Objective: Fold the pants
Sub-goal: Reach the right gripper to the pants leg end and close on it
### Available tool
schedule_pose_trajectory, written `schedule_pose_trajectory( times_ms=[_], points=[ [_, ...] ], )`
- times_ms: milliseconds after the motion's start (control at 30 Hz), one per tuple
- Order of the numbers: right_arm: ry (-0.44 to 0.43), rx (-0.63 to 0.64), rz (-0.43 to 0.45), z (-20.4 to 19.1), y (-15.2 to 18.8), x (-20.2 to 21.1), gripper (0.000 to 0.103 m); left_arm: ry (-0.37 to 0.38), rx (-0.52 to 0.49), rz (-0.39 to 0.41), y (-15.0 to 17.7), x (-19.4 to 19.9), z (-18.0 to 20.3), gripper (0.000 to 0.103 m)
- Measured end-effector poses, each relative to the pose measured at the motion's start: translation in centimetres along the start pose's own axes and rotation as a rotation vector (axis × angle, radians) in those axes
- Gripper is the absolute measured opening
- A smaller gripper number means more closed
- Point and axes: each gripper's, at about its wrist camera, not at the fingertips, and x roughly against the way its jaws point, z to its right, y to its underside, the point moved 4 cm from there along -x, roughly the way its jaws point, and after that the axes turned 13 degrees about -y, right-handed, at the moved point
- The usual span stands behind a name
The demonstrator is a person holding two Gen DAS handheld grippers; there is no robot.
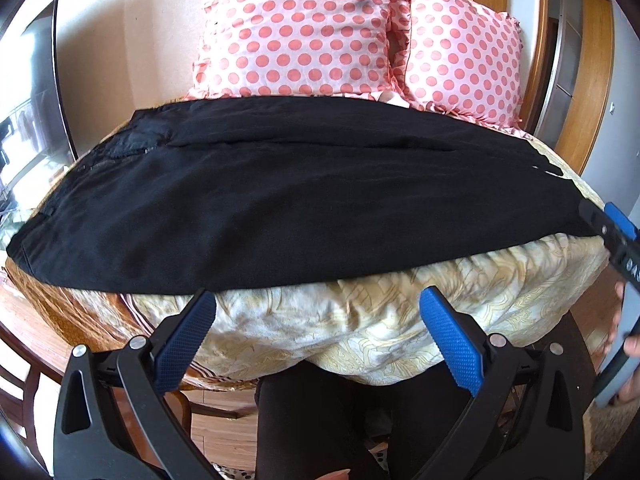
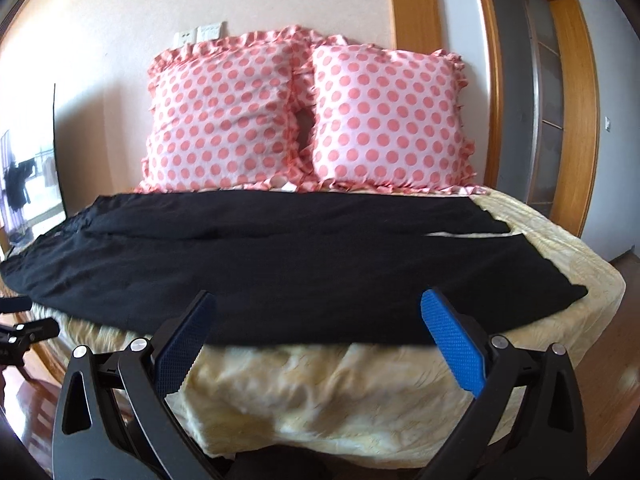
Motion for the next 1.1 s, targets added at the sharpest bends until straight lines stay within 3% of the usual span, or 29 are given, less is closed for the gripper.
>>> schedule_pose_trajectory(
  times_ms=[133,200,333,500,567,667,800,900,1100],
  points=[
    [0.028,-0.097,0.014,4.7,-5.7,-2.0,0.102,0.009,-0.009,0.082,-3.6,1.1,-0.8,0.101],
    [0.080,-0.139,-0.027,7.2,-8.4,-4.5,0.102,-0.013,0.000,0.112,-5.9,0.5,-1.4,0.101],
    [0.229,-0.202,-0.153,13.1,-12.6,-12.0,0.102,-0.021,0.053,0.128,-9.7,-1.9,-2.7,0.101],
    [0.463,-0.306,-0.241,20.9,-15.5,-20.5,0.102,-0.149,0.136,0.190,-12.2,-4.8,-4.4,0.101],
    [0.507,-0.347,-0.265,23.2,-15.8,-23.3,0.102,-0.174,0.155,0.223,-12.5,-5.7,-4.7,0.101],
    [0.563,-0.439,-0.310,26.3,-15.4,-27.3,0.101,-0.202,0.147,0.213,-13.0,-7.3,-5.0,0.101],
    [0.629,-0.529,-0.370,28.9,-13.6,-30.9,0.079,-0.226,0.105,0.179,-13.0,-9.4,-5.1,0.101],
    [0.679,-0.542,-0.399,29.9,-12.6,-32.8,0.074,-0.238,0.086,0.167,-12.6,-10.2,-5.1,0.101],
    [0.767,-0.557,-0.437,31.3,-11.1,-34.1,0.070,-0.192,0.072,0.132,-12.2,-11.5,-4.9,0.101]
  ],
)
